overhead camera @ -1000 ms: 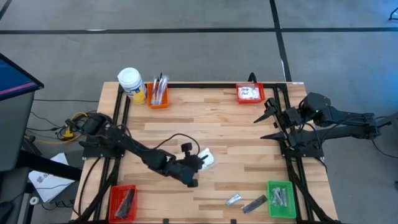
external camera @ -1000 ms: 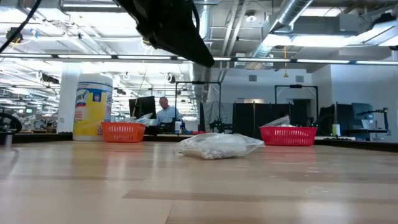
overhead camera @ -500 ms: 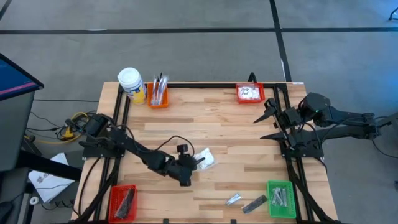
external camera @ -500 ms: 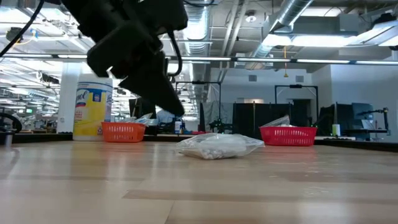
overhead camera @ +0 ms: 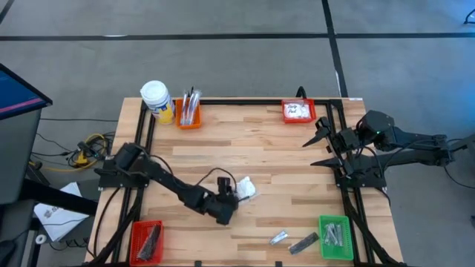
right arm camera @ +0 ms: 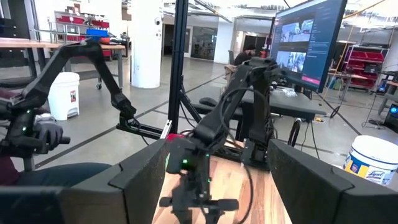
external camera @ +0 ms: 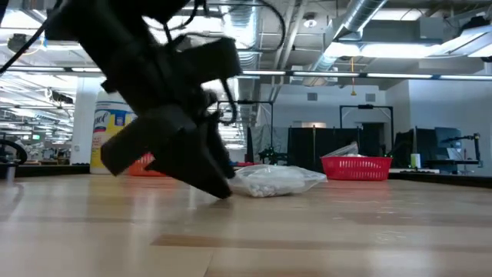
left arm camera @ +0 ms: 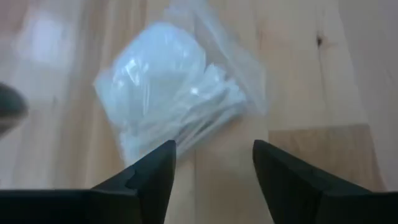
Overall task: Pick & Place Travel size toiletries
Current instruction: Stack the cotton pack on top of the cotton bag in the red bin
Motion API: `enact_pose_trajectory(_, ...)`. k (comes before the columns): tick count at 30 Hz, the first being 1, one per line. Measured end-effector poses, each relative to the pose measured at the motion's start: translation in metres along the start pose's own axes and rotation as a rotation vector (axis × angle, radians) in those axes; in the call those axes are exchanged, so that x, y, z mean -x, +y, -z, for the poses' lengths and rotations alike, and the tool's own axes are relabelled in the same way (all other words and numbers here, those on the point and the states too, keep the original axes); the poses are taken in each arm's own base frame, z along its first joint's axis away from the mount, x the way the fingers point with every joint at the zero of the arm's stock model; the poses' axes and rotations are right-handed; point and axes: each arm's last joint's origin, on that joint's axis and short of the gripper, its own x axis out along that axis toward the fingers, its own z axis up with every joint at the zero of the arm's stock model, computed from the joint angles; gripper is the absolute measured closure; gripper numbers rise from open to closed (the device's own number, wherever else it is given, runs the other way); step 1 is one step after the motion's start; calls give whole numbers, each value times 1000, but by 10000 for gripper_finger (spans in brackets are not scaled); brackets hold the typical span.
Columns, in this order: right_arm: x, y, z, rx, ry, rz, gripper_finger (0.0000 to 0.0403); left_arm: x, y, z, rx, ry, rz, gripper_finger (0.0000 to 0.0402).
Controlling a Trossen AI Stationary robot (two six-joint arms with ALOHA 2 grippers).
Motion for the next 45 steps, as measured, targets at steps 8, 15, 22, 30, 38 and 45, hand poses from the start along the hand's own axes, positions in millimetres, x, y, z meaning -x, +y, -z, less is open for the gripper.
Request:
enact_pose_trajectory(8, 0, 0, 0, 0, 1, 0, 133, -10, -15, -7, -229, -20, -148, 213)
enact_pose_trajectory(15, 0, 0, 0, 0, 1, 0, 133, -23, 4, -9, -238, 12, -134, 201)
enact_pose_trajectory(22, 0, 0, 0, -1, 1, 0, 133, -35, 24, -10, -213, 42, -75, 207)
enact_pose_trajectory(30, 0, 0, 0, -1, 1, 0, 133, -50, 36, -7, -118, 60, -9, 312)
enact_pose_trajectory(38, 0, 0, 1, -3, 8, 0, 133, -33, 44, -20, 173, -15, -16, 393)
enact_pose_trajectory(45, 0, 0, 1, -5, 13, -1, 133, 22, 61, -58, 348, -226, 150, 399)
